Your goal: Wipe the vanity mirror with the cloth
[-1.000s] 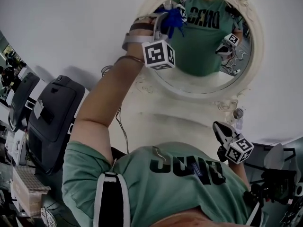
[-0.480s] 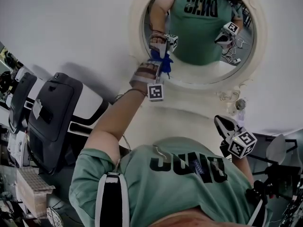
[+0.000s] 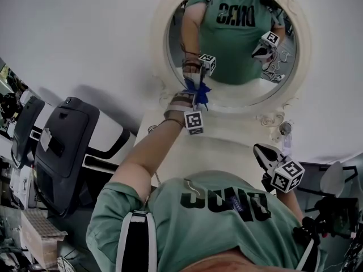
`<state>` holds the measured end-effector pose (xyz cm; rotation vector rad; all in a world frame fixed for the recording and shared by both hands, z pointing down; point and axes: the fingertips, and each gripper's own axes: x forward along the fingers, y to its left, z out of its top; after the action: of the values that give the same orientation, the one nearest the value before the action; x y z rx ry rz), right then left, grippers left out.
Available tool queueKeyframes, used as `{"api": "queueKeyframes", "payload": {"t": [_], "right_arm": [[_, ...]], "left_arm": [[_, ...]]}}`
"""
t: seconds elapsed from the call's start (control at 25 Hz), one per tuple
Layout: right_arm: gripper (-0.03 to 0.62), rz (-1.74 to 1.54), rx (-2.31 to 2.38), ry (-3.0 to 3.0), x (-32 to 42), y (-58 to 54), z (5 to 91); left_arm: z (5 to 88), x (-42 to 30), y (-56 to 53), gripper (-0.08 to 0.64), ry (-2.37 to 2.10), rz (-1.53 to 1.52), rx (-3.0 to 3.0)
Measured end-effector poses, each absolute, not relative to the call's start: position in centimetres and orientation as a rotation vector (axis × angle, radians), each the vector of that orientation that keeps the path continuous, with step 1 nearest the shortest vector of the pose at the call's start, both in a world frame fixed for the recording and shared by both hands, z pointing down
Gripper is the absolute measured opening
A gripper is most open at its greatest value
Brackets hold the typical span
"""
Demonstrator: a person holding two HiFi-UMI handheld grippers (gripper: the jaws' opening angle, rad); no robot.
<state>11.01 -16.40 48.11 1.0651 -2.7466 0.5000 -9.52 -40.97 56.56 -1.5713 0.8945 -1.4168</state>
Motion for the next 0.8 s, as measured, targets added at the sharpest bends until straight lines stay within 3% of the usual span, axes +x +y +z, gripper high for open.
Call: {"api": "queueKeyframes", "payload": {"t": [0.24,0.6,0.8], "right_arm": [[0.008,0.492,1.141,-2.753,12.6,-16.8,47.9],[0.008,0.473,1.172,-2.780,13.1,-17.4,47.3],[0.008,0.471,1.183,-2.786,13.4,-17.5,47.3]], "left_arm": [[54.2,-8.2,-40.2,0.087,0.873,-1.423,-1.777],[18.2,-4.0,-39.0,0.087,1.203,-0.716,-1.502],[10.4,-4.6,-40.2,0.087,1.258,-0.677,-1.392]]}}
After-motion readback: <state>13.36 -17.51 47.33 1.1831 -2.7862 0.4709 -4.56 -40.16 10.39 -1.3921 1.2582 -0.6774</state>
